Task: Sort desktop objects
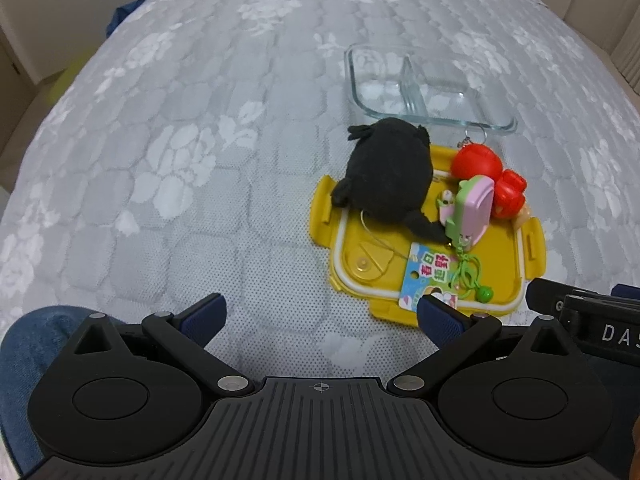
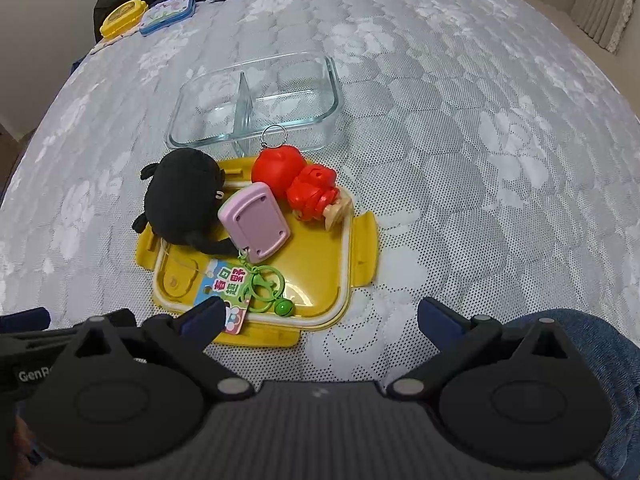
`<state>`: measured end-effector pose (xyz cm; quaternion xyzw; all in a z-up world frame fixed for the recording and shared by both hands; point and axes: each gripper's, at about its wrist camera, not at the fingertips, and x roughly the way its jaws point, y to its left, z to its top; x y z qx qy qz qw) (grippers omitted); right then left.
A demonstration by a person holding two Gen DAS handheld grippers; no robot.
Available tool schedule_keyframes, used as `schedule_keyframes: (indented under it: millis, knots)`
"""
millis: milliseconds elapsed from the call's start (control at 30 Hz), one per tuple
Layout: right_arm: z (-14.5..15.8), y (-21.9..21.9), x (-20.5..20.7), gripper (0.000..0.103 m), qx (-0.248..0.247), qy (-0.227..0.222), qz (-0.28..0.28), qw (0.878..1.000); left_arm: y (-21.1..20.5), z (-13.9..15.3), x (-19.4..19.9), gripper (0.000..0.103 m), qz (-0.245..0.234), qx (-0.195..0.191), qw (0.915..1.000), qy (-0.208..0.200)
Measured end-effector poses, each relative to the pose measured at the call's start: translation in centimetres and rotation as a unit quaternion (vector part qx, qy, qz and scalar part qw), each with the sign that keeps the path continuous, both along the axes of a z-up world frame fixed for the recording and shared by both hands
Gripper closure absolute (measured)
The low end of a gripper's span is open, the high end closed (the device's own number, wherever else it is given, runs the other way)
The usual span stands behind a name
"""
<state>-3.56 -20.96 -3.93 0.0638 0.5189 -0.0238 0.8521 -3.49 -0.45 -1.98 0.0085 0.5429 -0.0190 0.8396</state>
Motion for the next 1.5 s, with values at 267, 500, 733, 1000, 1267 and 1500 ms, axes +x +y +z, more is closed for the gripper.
schedule_keyframes:
  millis: [267, 500, 733, 1000, 1267, 1500]
  knots:
    - [-0.4, -0.3, 0.6, 0.000, 0.003, 0.004, -0.006, 1.000, -0.3, 0.3, 0.3, 0.000, -0.002, 0.011, 0.9999, -0.006]
    - [-0.6, -0.4, 0.4, 0.000, 0.005, 0.000, -0.015, 1.000, -0.6, 0.8, -0.2, 0.000, -0.009, 0.009, 0.9999, -0.011]
    - [-0.6, -0.6, 0.8, 0.000, 0.008, 0.008, -0.013, 1.000, -0.8, 1.6, 0.4, 0.000, -0.011, 0.008, 0.9998, -0.015]
    - [-1.6, -0.6, 0.8, 0.000, 0.007, 0.017, -0.008, 1.000, -0.5, 0.7, 0.5, 0.000, 0.001, 0.000, 1.0000, -0.006]
    - [-1.2, -1.1, 1.2, 0.000, 0.013, 0.019, -0.011, 1.000, -0.1, 0.3, 1.3, 0.000, 0.006, -0.006, 1.0000, 0.001]
    - [-1.5, -1.1, 0.9, 0.000, 0.009, 0.019, -0.015, 1.000, -0.1, -0.5, 1.0, 0.000, -0.002, -0.009, 0.9999, 0.010]
